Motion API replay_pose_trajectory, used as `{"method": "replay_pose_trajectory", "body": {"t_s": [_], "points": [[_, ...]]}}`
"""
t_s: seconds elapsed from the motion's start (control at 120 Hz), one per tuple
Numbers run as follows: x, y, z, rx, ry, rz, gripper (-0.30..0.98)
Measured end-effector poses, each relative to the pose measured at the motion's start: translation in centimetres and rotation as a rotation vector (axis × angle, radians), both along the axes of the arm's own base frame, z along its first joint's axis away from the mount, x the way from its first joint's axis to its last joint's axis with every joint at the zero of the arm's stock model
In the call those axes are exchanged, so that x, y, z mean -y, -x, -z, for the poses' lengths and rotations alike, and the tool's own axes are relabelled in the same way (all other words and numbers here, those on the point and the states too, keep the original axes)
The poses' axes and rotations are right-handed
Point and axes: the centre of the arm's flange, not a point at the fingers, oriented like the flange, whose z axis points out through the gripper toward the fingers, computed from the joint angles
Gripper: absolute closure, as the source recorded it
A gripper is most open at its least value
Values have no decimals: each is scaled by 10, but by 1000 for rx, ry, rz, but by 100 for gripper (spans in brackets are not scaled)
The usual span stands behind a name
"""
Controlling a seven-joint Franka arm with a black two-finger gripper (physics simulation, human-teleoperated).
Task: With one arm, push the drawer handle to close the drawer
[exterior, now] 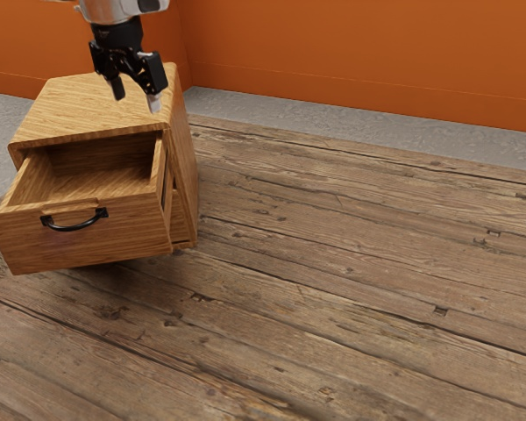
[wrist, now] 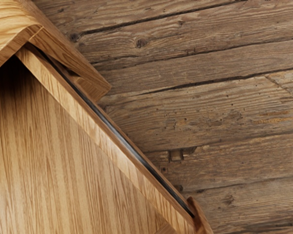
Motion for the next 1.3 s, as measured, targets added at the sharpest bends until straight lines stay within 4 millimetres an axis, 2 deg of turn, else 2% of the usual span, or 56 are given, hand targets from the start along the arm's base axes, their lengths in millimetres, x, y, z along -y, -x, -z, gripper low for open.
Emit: {"method": "replay_pose_trajectory", "body": {"t_s": [0.2, 0.267, 0.333, 0.417, 0.517, 0.592, 0.667, 0.775, 0.842, 0.9, 0.975, 1.092, 1.3], "points": [[-1, 4, -6, 11, 1, 3, 0], [-1, 23, -20, 25, -1, 2, 0], [-10, 39, -22, 12, 4, -16, 0], [-25, 75, -22, -18, 25, -61, 2], [-77, 121, -15, -49, 48, -233, 16], [-88, 137, -10, -64, 59, -324, 36], [-79, 156, 4, -86, 59, -394, 51], [-71, 183, 59, -132, 58, -498, 64], [-66, 198, 86, -134, 68, -562, 69], [-64, 205, 101, -122, 80, -614, 72], [-64, 204, 123, -113, 86, -670, 74], [-68, 191, 149, -90, 95, -741, 76], [-69, 173, 172, -44, 113, -831, 78]]}}
